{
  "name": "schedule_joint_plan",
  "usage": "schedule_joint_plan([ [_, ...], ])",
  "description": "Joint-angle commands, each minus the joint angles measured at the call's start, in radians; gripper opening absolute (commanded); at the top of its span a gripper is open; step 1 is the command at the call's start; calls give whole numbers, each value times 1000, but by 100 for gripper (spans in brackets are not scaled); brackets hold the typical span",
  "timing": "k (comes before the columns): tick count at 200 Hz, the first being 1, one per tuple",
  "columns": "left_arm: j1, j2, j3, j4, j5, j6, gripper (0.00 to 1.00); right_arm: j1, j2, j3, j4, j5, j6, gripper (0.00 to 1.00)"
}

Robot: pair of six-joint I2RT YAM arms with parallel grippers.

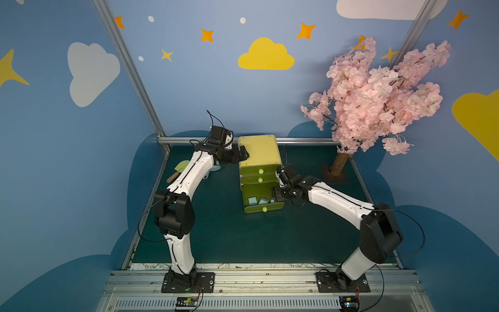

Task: Place the plugs into the drawer by color
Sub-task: Place the plug in the drawer, then close the drawer in the storage box.

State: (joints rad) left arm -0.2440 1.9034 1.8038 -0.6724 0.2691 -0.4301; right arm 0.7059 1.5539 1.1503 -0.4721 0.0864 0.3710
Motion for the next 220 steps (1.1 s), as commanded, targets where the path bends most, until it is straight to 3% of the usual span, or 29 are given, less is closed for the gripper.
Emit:
schedule_joint_plan([
  [1, 7, 30, 2, -52, -60, 17, 100, 57, -135, -230, 274, -112, 23, 60],
  [26, 8, 41, 2, -50, -55, 8, 100, 186, -163, -458, 613, -25, 26, 46],
  [39, 6, 47, 0, -49, -49, 5, 100, 225, -114, -472, 659, 35, 3, 41],
  [78, 3, 58, 0, -49, -45, 4, 99, 230, 29, -469, 770, 55, -28, 28],
  [129, 0, 31, 2, -62, -79, 7, 97, 217, 175, -370, 800, 122, -43, 27],
  [220, -9, 48, 4, -65, -79, 8, 96, 127, 286, -271, 923, 15, 77, 22],
])
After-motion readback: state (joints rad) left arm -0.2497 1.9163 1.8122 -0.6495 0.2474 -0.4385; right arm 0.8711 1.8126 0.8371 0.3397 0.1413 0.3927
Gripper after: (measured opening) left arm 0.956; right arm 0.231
